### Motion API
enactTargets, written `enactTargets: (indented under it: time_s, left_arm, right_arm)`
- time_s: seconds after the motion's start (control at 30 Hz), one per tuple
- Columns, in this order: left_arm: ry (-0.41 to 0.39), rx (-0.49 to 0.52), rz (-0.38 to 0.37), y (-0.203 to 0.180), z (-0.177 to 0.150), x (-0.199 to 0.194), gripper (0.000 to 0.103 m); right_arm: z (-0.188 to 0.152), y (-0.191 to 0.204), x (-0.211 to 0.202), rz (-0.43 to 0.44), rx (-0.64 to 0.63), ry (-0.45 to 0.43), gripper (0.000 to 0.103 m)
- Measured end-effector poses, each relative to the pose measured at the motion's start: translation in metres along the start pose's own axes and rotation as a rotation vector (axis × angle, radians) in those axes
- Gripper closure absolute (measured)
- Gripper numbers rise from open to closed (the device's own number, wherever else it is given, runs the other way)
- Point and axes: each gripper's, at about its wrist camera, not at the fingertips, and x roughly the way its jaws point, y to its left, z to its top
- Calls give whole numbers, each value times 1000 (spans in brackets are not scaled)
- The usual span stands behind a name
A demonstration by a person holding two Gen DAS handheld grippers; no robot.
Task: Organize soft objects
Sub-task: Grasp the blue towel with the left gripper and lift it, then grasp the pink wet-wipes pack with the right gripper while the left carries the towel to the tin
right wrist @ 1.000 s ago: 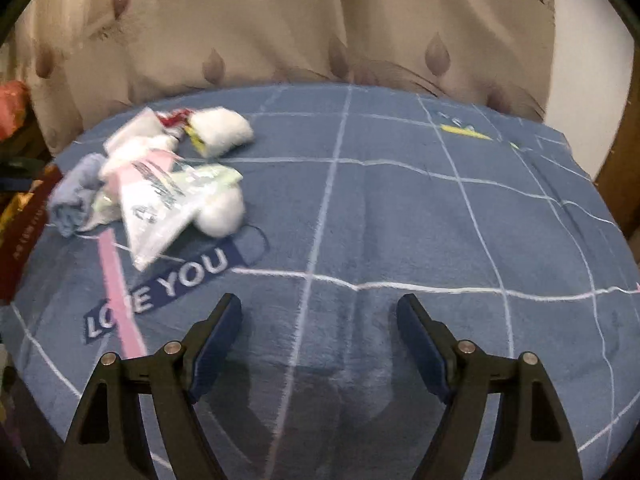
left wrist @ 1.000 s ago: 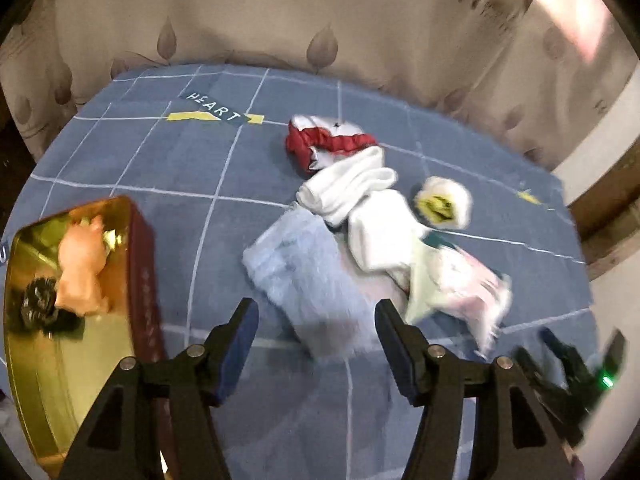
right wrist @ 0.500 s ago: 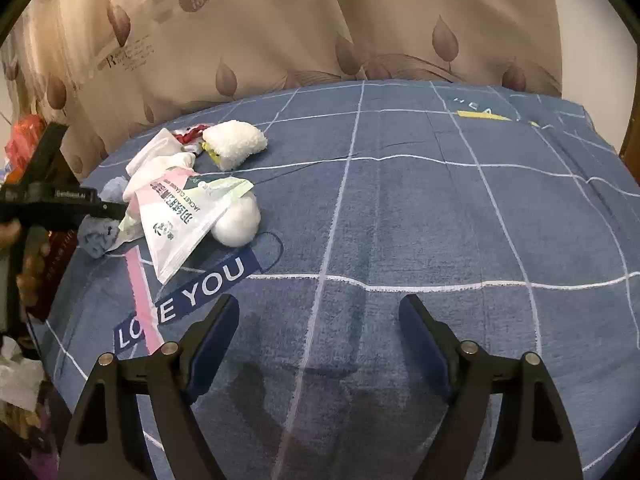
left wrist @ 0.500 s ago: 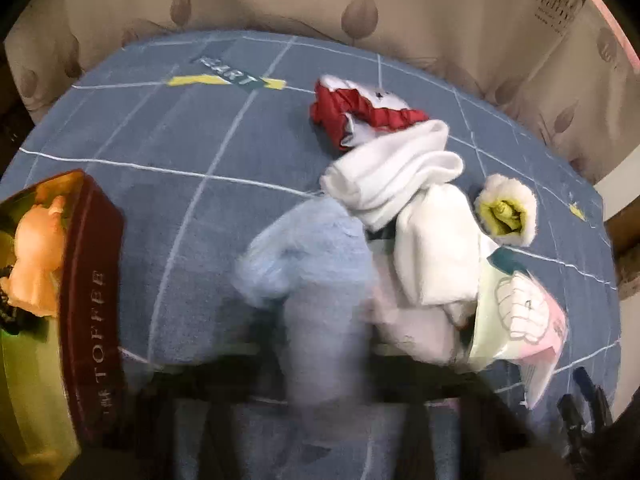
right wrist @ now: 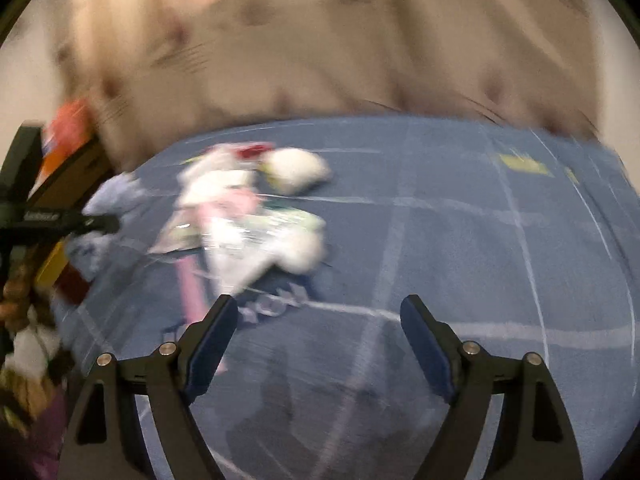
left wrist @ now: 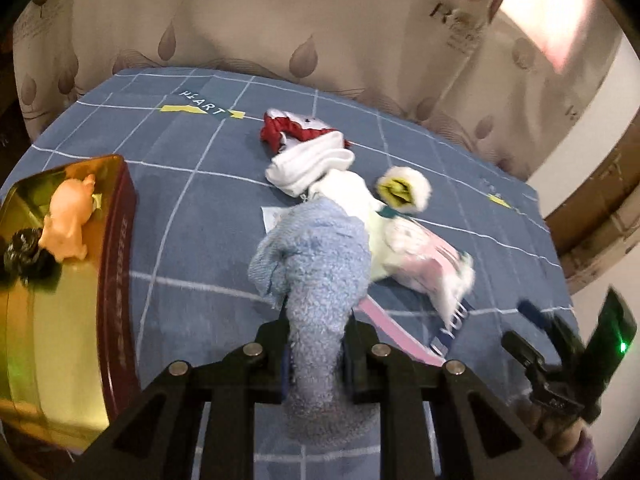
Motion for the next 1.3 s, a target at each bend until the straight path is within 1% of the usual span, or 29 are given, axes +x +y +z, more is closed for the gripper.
enactTargets:
  time_s: [0.07, 0.1, 0.17, 0.23, 0.37, 0.4, 0.5, 0.6, 0.8, 0.87, 0.9, 0.97, 1.03, 1.07, 1.1, 1.17, 1.23, 1.3]
  left_arm:
    - [-1, -9, -21, -1, -9, -9, 83]
    - [0, -9, -26, -3, -10, -10, 83]
    - [-6, -13, -28, 1, -17, -19, 83]
    - [-6, -18, -29, 4, -22, -26, 83]
    - [-11, -54, -23, 16, -32, -39, 83]
    - [-10, -61, -21, 19, -34, -41, 83]
    - [-9, -70, -5, 27, -37, -47, 83]
    - [-20, -63, 12, 31, -40, -53, 83]
    - [-55, -79, 44, 47, -48, -71, 83]
    - [-59, -93, 57, 54, -52, -76, 83]
    - [-64, -103, 72, 60, -55, -80, 83]
    - [-72, -127, 90, 71, -59, -87, 82]
    - [-81, -149, 108, 82, -63, -94, 82]
    - [-87, -160, 118, 87, -64, -98, 82]
    - [-96, -170, 128, 93, -66, -102, 82]
    - [-112, -181, 153, 104, -67, -110, 82]
    - [-129, -191, 186, 116, -66, -116, 82]
    - [-132, -191, 215, 127, -61, -118, 82]
  right_arm:
    - [15, 18, -1, 34, -121, 11, 22]
    - [20, 24, -1, 44, -159, 10, 22]
    - [38, 37, 4, 91, -252, 43, 22]
    - [51, 47, 11, 110, -321, 80, 21]
    - [69, 66, 38, 105, -447, 171, 20]
    - [71, 70, 43, 99, -466, 179, 20]
    - [77, 78, 67, 91, -514, 249, 20]
    - [74, 84, 80, 74, -565, 288, 20]
    - [80, 93, 110, 59, -592, 357, 22]
    - [81, 94, 121, 41, -596, 383, 33]
    - [82, 94, 125, 43, -596, 395, 41]
    - [81, 96, 131, 35, -606, 416, 44]
    - [81, 97, 132, 30, -609, 414, 50]
    - [82, 97, 131, 32, -599, 416, 51]
    - [83, 97, 130, 30, -594, 412, 53]
    - [84, 96, 123, 13, -581, 376, 54]
    - [88, 94, 110, 28, -541, 334, 54]
    - [93, 92, 90, 50, -484, 269, 54]
